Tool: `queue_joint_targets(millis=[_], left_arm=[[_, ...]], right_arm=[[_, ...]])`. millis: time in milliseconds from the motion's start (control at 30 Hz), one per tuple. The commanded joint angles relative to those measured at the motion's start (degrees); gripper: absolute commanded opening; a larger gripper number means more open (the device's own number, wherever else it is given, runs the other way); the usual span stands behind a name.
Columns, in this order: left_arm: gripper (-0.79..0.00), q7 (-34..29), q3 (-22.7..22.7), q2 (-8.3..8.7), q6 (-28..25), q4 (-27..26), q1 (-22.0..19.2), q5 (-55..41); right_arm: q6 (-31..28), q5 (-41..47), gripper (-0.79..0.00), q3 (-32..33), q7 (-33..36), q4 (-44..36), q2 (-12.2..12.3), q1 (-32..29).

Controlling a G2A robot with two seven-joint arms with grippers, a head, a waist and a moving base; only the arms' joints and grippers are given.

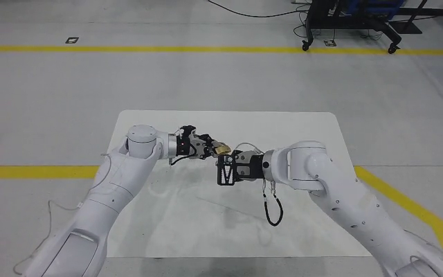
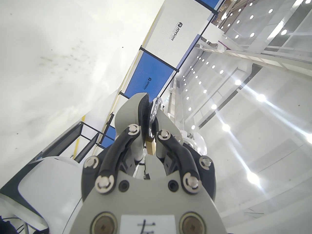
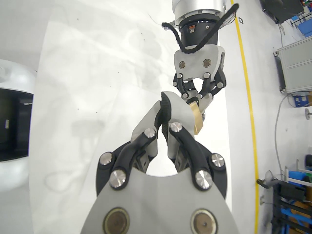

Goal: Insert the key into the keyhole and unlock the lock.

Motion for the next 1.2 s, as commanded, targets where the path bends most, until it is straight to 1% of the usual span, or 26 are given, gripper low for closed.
queue_joint_targets(millis=[0, 200, 433, 533, 667, 800, 933, 1167], left_arm=[[-0.785, -0.1, -0.26, 0.14, -0.3, -0.47, 0.31, 0.18], [-0.785, -0.14, -0.57, 0.45, -0.98, -1.91, 0.96, 1.33], [-0.785, 0.76, -1.07, 0.71, -1.64, -2.96, 1.58, 2.24], [-0.785, 0.84, -1.37, 0.81, -1.68, -3.33, 1.8, 2.21], [-0.785, 0.91, -1.63, 0.91, -2.23, -3.88, 2.11, 2.41], [-0.785, 0.63, -1.87, 1.05, -3.09, -4.57, 2.43, 2.77], [-0.785, -1.09, -1.99, 1.2, -3.75, -5.1, 2.69, 2.83], [-0.785, -0.82, -1.95, 1.28, -4.27, -5.51, 2.79, 3.63]], right_arm=[[0.24, 0.88, -0.785, 0.28, 0.81, 0.41, 0.09, -0.35], [1.52, 3.11, -0.785, 1.2, 0.18, 1.49, 0.13, -0.82], [1.72, 5.88, -0.785, 3.43, -3.3, 3.22, 0.41, -2.05], [1.04, 5.76, -0.785, 4.2, -3.08, 3.19, 0.68, -2.76], [0.04, 7.61, -0.785, 4.22, -4.2, 4.2, 0.65, -2.81], [0.68, 8.14, -0.785, 3.66, -4.26, 5.38, 0.43, -2.3], [1.57, 8.77, -0.785, 3.28, -3.68, 7.07, 0.21, -1.46], [1.15, 9.79, -0.785, 2.68, -3.97, 8.37, -0.04, -0.73]])
